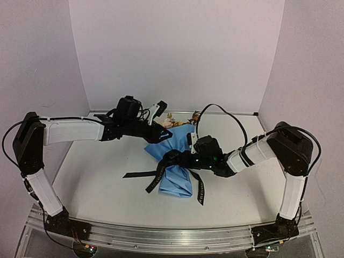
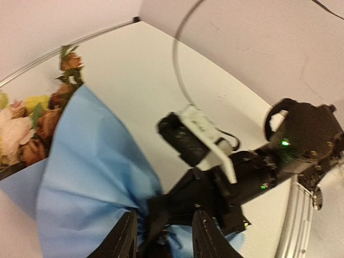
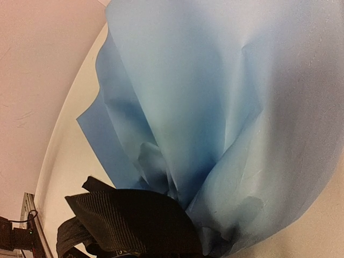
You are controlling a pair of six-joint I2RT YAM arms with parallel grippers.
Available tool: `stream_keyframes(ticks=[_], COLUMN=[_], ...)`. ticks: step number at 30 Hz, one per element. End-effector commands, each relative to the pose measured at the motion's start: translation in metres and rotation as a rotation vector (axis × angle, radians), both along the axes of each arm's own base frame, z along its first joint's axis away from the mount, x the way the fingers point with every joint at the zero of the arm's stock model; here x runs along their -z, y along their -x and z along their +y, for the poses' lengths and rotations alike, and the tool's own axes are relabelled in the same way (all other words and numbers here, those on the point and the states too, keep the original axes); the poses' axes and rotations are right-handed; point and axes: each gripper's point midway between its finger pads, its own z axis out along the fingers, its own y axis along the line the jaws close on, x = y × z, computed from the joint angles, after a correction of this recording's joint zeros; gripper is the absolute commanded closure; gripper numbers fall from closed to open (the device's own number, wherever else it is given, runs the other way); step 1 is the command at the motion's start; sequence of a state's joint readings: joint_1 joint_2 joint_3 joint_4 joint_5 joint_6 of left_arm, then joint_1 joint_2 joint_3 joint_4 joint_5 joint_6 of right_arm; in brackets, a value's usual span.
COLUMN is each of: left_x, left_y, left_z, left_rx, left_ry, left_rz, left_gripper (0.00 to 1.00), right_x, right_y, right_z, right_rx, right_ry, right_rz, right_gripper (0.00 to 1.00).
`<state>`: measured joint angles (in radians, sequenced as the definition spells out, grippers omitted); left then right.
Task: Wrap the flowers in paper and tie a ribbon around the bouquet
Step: Cross the half-tied ribbon over the folded bouquet.
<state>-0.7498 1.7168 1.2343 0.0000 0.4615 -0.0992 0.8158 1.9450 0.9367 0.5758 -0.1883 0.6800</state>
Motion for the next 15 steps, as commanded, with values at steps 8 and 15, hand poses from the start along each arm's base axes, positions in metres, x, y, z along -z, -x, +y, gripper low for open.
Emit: stream_keyframes(ticks=[8,15], left_x=[0.065,0.085], left_y=[-0.067,-0.041], left_z=[0.033,0.005], left_rx=[-0.249,-0.135], left_ry=[-0.199,-0.266], left_rz=[0.108,0.119], left_gripper=[0.77,0.83], right_x=[-0.015,-0.019], right_y=[-0.008,-0.009], right_z=[0.006,0.007], right_rx=[-0.010,-0.015], right_ry=[-0.022,-0.027], right_rz=[-0.056,-0.061], right_gripper=[1.00,1.00])
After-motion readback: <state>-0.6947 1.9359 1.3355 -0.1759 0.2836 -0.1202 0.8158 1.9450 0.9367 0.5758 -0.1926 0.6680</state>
